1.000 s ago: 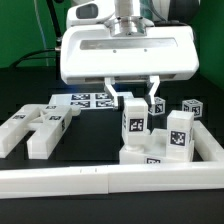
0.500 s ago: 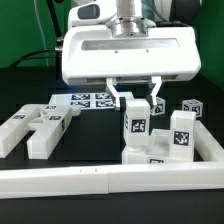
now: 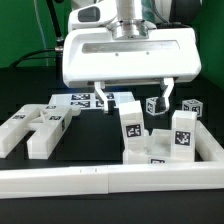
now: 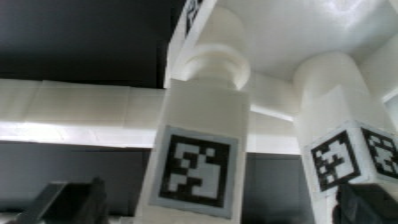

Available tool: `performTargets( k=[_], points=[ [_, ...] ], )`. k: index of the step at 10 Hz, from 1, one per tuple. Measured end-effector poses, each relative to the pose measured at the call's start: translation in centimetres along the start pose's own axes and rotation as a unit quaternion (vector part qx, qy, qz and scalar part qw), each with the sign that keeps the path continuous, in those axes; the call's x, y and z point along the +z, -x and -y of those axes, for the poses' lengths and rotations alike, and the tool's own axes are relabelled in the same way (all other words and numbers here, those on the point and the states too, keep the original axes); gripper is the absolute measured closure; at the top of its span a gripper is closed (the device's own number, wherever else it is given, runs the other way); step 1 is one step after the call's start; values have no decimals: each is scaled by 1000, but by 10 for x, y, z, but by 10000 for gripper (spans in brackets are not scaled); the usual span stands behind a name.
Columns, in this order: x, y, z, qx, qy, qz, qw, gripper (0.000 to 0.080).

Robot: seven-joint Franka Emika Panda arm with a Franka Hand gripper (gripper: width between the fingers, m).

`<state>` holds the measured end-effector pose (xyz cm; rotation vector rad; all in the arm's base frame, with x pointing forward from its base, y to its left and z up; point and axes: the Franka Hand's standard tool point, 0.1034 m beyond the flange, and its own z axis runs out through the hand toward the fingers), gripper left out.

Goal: Assemble chair

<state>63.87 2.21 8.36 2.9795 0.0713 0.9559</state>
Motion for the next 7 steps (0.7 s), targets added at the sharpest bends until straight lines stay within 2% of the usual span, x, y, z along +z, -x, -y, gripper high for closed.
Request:
performTargets(
  k=[3,6,7],
  points=[
    [-4,-4,-5,4,-1,4,1000,151],
    [-18,-19,-12,9,-8,17,1000,151],
    [-17,-16,-10,10,-11,25,1000,151]
  ],
)
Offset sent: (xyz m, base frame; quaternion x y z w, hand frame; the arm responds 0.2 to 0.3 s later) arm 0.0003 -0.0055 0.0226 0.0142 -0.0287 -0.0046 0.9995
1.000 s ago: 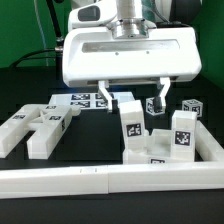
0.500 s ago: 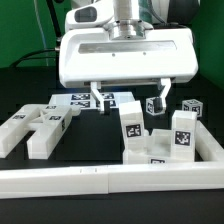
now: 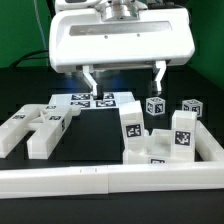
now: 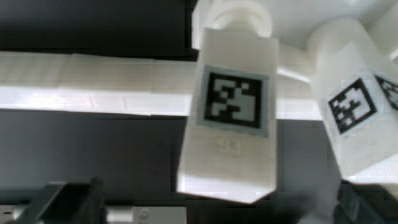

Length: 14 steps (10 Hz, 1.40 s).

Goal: Assemble chair

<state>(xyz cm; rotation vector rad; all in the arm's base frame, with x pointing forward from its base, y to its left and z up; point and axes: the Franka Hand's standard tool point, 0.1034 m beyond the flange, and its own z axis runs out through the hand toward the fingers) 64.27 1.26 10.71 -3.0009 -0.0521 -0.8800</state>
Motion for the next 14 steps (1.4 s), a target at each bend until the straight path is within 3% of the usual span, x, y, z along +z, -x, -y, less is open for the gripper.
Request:
performTargets(
  k=[2,5,8,14],
  points=[
    [1,3,4,0,-8,19,1000,151],
    [6,6,13,11,-53,131,990,151],
    [6,7,6,4,-84,237,968,151],
    [4,13,3,30,-80,267,960,151]
  ],
)
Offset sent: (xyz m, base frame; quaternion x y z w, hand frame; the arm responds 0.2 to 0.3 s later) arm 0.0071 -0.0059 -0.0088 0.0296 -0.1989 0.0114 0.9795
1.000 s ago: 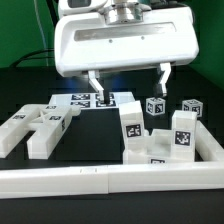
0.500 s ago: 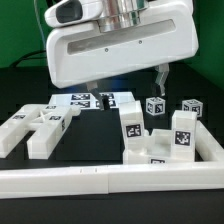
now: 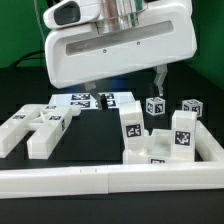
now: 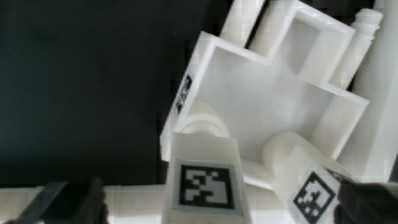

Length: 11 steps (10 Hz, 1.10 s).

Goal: Assemble chair

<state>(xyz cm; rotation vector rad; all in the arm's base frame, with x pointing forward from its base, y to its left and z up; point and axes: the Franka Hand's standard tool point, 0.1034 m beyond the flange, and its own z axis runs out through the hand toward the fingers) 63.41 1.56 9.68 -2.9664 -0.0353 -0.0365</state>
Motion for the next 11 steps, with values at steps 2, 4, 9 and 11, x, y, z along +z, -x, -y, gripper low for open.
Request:
performTargets(
  k=[2,4,9,11],
  points=[
    [1,-3,-1,86,-7,46,995,151],
    [6,-16,-7,95,-11,56,994,151],
    [12,-16,-9,95,-9,58,994,151],
    [12,-24,-9,91,-9,53,994,151]
  ],
)
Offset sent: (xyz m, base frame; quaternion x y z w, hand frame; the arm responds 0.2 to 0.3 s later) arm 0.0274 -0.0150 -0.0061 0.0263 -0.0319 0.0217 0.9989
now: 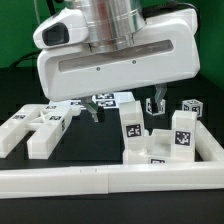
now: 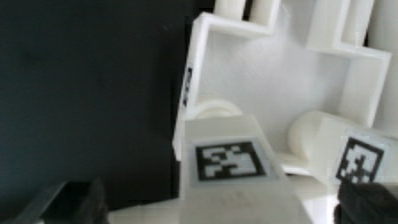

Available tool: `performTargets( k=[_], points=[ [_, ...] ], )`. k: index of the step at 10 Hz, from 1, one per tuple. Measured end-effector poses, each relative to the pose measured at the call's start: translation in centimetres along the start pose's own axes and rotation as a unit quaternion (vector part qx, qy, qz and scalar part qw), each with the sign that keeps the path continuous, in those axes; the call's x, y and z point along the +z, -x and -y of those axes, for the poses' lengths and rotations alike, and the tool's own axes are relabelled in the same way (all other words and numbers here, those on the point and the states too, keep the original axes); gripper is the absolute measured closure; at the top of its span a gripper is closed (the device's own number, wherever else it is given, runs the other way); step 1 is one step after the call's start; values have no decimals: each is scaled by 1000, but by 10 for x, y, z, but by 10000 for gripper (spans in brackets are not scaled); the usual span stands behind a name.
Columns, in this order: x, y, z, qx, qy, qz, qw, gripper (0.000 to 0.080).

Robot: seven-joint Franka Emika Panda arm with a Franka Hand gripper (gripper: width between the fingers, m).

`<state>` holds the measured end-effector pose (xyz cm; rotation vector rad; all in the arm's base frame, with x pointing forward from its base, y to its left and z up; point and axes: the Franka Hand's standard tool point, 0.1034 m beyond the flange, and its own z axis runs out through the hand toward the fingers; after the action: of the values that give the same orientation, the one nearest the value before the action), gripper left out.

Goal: Assemble chair

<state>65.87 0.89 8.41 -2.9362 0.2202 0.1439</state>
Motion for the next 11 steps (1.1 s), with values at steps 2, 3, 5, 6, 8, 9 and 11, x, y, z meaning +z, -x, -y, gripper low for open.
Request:
performTargets(
  k=[2,3,5,6,8,9,11],
  points=[
    [0,-1,-1,-16,1,-1,1000,151],
    [1,-1,-1,-20,1,-1,1000,151],
    [3,-1,-2,-23,1,0,1000,151],
    [4,-1,-2,-28,1,1,1000,151],
    [7,0,-2,-53,1,3,999,151],
    [7,0,-2,-53,1,3,999,274],
    [7,0,-2,-53,1,3,999,512]
  ],
)
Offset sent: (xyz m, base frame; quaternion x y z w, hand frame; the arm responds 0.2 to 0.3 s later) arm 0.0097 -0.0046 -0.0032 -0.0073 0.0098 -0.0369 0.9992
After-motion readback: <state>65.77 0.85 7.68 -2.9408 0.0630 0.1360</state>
